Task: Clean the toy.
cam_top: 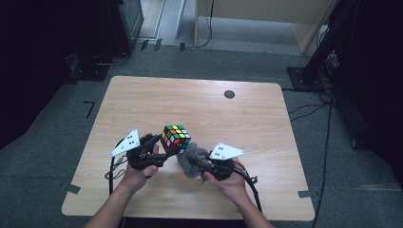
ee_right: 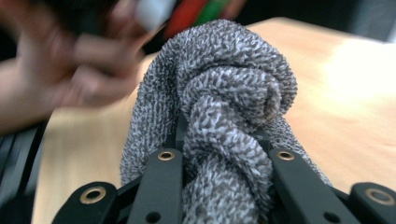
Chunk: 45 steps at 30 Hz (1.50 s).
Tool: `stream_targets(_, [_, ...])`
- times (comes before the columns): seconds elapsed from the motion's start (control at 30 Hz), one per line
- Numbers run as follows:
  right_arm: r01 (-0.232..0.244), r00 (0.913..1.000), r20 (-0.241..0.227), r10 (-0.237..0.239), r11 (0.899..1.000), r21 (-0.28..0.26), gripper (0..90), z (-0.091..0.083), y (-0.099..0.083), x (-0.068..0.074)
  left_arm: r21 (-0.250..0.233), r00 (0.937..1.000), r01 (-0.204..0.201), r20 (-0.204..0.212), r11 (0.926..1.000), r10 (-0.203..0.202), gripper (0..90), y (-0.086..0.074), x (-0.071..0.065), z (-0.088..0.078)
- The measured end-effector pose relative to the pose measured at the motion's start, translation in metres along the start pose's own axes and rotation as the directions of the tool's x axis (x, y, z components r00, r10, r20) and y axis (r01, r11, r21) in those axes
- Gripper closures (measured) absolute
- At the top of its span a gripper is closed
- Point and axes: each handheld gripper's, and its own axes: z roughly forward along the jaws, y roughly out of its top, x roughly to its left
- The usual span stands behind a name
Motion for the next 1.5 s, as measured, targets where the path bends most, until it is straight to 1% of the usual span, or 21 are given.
stream_targets(0.1, [-0.074,0.9958,0.042,0.081,0.987,-0.139,75.6,-0.016,0.01,-0.009,0.014,0.9998,-0.008,0.016,0.9999,0.008,34.6,-0.002,-0.003,0.005])
stream_targets(0.17, [-0.051,0.9981,0.025,0.055,0.987,-0.154,75.7,-0.016,0.014,-0.006,0.021,0.9996,-0.011,0.028,0.9997,0.01,34.6,-0.004,-0.007,0.009])
stream_targets(0.23, [-0.023,0.9997,0.008,0.024,0.994,-0.107,76.9,-0.009,0.01,0.0,0.019,0.9993,-0.006,0.037,0.9998,0.005,34.5,-0.004,-0.008,0.01])
stream_targets(0.33, [0.055,0.9934,-0.101,-0.054,0.998,0.006,76.9,0.004,0.0,0.008,0.012,0.9995,0.011,0.028,0.9999,-0.011,34.6,-0.001,-0.006,0.008])
stream_targets(0.37, [0.094,0.9846,-0.153,-0.084,0.994,0.058,76.6,0.007,-0.001,0.011,0.005,0.9994,0.02,0.029,0.9998,-0.02,34.6,0.0,-0.005,0.007])
stream_targets(0.4, [0.159,0.9761,-0.167,-0.14,0.981,0.109,76.4,0.007,0.001,0.014,0.002,0.9995,0.02,0.024,0.9998,-0.02,34.6,0.0,-0.005,0.007])
stream_targets(0.43, [0.21,0.9713,-0.142,-0.191,0.968,0.135,76.3,0.005,0.005,0.015,0.004,0.9997,0.019,0.015,0.9998,-0.019,34.5,0.001,-0.005,0.007])
stream_targets(0.47, [0.21,0.974,-0.115,-0.195,0.969,0.13,76.2,-0.001,0.01,0.011,0.011,0.9999,0.016,0.004,0.9998,-0.016,34.5,0.002,-0.004,0.006])
stream_targets(0.53, [0.136,0.9901,-0.046,-0.133,0.987,0.084,75.6,-0.014,0.018,-0.003,0.035,0.9994,0.009,-0.033,0.9993,-0.008,34.5,0.001,-0.001,0.006])
stream_targets(0.6, [0.09,0.9927,0.077,-0.094,0.995,0.054,73.3,-0.026,0.02,-0.018,0.074,0.9973,0.009,-0.073,0.9972,-0.004,34.6,-0.001,0.002,0.009])
stream_targets(0.7, [0.031,0.9578,0.284,-0.047,0.998,0.063,70.5,-0.035,0.012,-0.043,0.145,0.9913,0.015,-0.132,0.9894,0.004,34.6,-0.007,0.004,0.015])
stream_targets(0.8, [-0.005,0.9064,0.42,-0.041,0.994,0.109,70.6,-0.037,-0.002,-0.061,0.212,0.9791,0.004,-0.2,0.9773,0.04,34.5,-0.011,0.005,0.023])
stream_targets(0.9, [-0.056,0.8728,0.488,-0.003,0.993,0.105,71.2,-0.038,-0.01,-0.072,0.275,0.9601,0.014,-0.272,0.9613,0.064,34.5,-0.016,0.008,0.03])
stream_targets(0.97, [-0.054,0.8415,0.54,-0.018,0.992,0.117,71.4,-0.037,-0.014,-0.077,0.323,0.9411,0.015,-0.324,0.9463,0.096,34.5,-0.02,0.01,0.035])
stream_targets(1.07, [-0.09,0.7998,0.6,-0.006,0.988,0.129,71.4,-0.035,-0.02,-0.087,0.368,0.9206,0.018,-0.369,0.9297,0.128,34.5,-0.025,0.013,0.039])
stream_targets(1.13, [-0.109,0.786,0.618,0.001,0.985,0.136,71.2,-0.033,-0.026,-0.094,0.38,0.9131,0.028,-0.386,0.9247,0.131,34.5,-0.027,0.016,0.041])
stream_targets(1.2, [-0.134,0.7818,0.623,0.015,0.98,0.145,70.7,-0.031,-0.033,-0.1,0.391,0.9027,0.037,-0.408,0.9197,0.137,34.5,-0.03,0.019,0.043])
stream_targets(1.27, [-0.153,0.7866,0.617,0.027,0.976,0.153,69.5,-0.027,-0.039,-0.105,0.406,0.8942,0.049,-0.425,0.9124,0.141,34.5,-0.032,0.023,0.044])
stream_targets(1.4, [-0.215,0.8191,0.566,0.096,0.966,0.147,48.8,-0.02,-0.049,-0.112,0.448,0.8729,0.07,-0.46,0.8912,0.163,34.4,-0.037,0.03,0.046])
stream_targets(1.47, [-0.194,0.8279,0.555,0.081,0.97,0.149,38.8,-0.02,-0.047,-0.11,0.464,0.867,0.088,-0.471,0.8816,0.161,34.4,-0.04,0.033,0.048])
stream_targets(1.5, [-0.176,0.8344,0.547,0.067,0.973,0.15,36.0,-0.02,-0.045,-0.107,0.48,0.8623,0.091,-0.476,0.8725,0.172,34.4,-0.041,0.034,0.048])
